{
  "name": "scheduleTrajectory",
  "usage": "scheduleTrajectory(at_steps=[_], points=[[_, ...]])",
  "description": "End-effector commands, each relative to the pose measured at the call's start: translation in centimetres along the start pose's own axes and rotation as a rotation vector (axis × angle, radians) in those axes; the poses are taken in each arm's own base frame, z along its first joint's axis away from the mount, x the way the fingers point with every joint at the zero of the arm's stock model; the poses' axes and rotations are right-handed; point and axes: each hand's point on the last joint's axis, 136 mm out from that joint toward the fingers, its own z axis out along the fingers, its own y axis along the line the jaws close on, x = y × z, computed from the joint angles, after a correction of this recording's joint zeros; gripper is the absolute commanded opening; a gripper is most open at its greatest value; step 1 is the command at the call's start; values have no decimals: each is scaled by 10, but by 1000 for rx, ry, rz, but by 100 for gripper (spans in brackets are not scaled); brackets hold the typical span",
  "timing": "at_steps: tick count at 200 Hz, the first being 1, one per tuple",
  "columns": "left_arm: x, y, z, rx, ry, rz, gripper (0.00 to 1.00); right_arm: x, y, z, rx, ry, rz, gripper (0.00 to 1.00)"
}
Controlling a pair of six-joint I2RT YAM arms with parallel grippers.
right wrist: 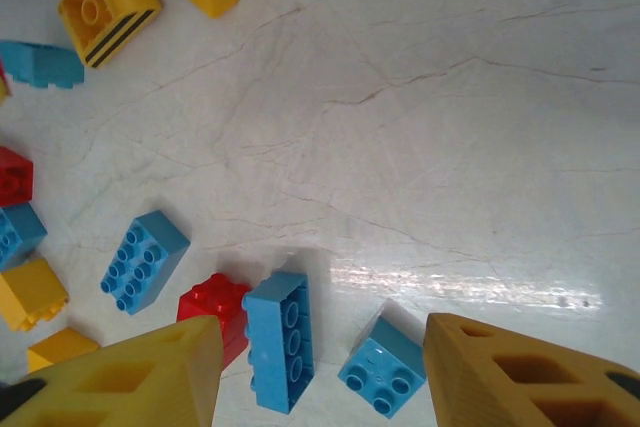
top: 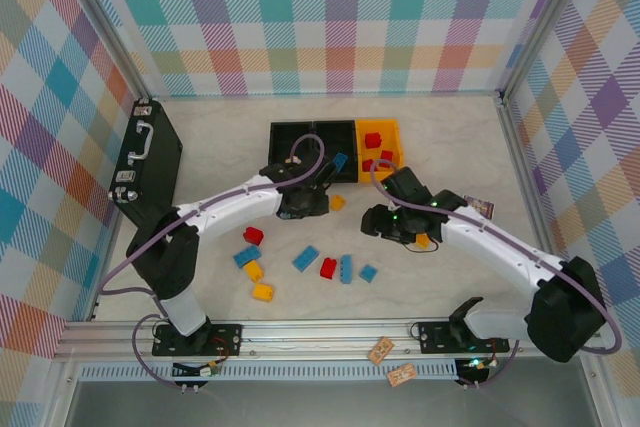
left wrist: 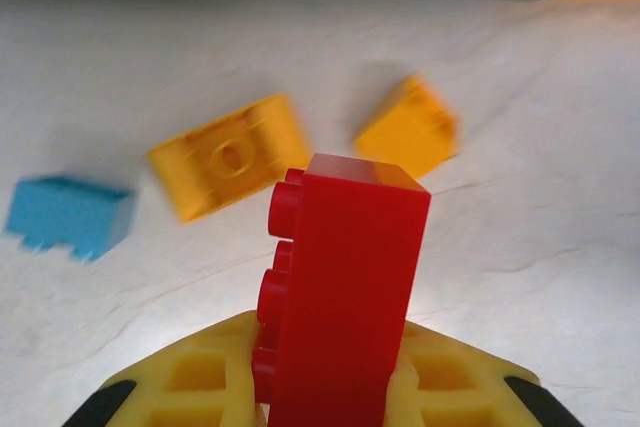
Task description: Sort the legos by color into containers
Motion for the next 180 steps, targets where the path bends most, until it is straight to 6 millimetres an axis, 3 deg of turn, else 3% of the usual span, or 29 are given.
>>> scheduleTrajectory(at_steps=[1, 50, 100, 146, 180], points=[[-4, -22, 2, 34, 36, 80, 18, -1, -17, -7, 25, -36, 72, 55], [-39, -73, 13, 118, 32, 130, 18, 5, -45, -23, 43, -94, 157, 56], [-62, -115, 35, 184, 42, 139, 18, 18, -59, -26, 55, -97, 199, 56], [-83, -138, 58, 201, 38, 138, 18, 26, -65, -24, 46, -92, 235, 56], [-98, -143, 73, 199, 26, 119, 21, 28, -65, -23, 39, -89, 243, 56]])
